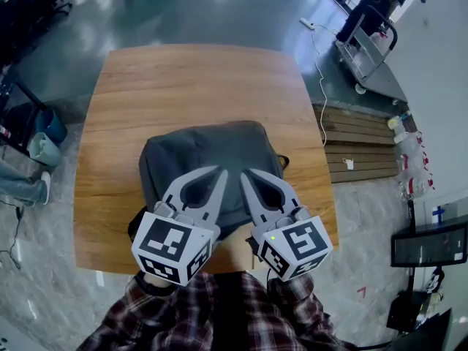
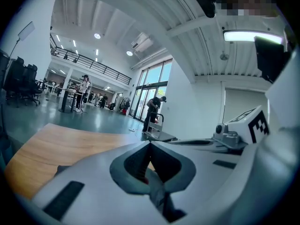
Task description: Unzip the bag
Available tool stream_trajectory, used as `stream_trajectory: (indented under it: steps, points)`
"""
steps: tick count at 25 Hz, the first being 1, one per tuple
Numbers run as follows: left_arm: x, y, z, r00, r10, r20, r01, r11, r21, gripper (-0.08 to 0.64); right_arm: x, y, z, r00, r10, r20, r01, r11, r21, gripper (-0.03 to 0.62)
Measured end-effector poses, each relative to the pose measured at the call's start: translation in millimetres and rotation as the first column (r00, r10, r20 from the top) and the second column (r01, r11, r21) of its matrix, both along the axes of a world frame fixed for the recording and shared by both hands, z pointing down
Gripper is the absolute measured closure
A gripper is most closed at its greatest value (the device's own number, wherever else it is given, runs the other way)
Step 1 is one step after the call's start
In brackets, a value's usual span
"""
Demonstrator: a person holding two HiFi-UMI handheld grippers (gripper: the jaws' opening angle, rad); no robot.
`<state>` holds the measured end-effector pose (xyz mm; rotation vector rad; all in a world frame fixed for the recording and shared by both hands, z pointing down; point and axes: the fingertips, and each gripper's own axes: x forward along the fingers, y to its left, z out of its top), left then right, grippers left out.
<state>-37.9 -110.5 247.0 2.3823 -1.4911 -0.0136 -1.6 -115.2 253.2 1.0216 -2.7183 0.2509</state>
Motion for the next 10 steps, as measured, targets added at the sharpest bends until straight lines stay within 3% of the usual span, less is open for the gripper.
stream_trajectory:
  steps: [10]
  points:
    - [3.1,0.0,2.6,1.0,-0.001,0.0,0.001,1.0,-0.01,0.551,3.7,0.7,3.9,1.0,0.006,-0.005,-0.006,1.0,-0.006,0.581]
